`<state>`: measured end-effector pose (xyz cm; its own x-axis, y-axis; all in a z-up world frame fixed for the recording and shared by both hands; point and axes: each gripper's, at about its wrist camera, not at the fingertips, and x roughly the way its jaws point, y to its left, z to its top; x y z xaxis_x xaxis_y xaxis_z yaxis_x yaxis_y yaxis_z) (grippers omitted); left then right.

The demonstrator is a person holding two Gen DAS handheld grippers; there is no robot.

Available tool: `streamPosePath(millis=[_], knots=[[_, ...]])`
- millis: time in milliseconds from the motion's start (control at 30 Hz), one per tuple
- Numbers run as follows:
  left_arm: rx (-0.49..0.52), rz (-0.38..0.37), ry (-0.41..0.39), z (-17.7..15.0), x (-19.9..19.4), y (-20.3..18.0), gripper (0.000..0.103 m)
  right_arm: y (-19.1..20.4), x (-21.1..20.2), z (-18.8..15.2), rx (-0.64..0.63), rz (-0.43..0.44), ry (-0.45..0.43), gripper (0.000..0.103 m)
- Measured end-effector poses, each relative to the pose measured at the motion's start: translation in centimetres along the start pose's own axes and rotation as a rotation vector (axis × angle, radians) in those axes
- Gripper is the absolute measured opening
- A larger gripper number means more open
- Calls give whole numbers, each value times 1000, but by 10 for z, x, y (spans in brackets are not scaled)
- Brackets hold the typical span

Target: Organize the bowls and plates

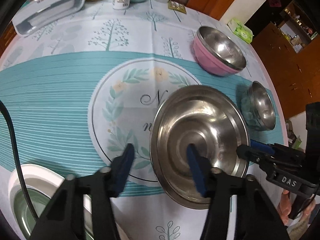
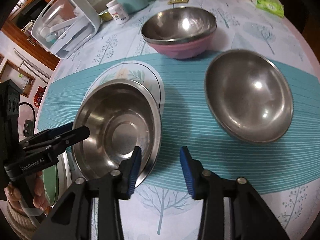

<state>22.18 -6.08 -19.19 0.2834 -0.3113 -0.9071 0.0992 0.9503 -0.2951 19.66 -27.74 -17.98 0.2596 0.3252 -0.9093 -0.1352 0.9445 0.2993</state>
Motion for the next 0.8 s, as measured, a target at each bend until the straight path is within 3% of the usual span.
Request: streamPosePath(millis=[67, 133, 267, 500, 800], knots=[[-10, -22, 21, -1, 6, 1, 25, 0, 1, 0, 3, 22, -1, 26], [-12, -34, 38, -3, 10, 2, 13, 3, 0, -1, -7, 27, -6, 13], [7, -26, 39, -9, 9, -2, 11, 9, -3, -6, -31, -18, -16, 13], [51, -90, 16, -24, -27, -20, 11, 7, -30, -23, -29, -25, -19, 13], [159, -101, -50, -82, -80, -52, 12, 21, -86, -80, -110, -56, -89, 14]])
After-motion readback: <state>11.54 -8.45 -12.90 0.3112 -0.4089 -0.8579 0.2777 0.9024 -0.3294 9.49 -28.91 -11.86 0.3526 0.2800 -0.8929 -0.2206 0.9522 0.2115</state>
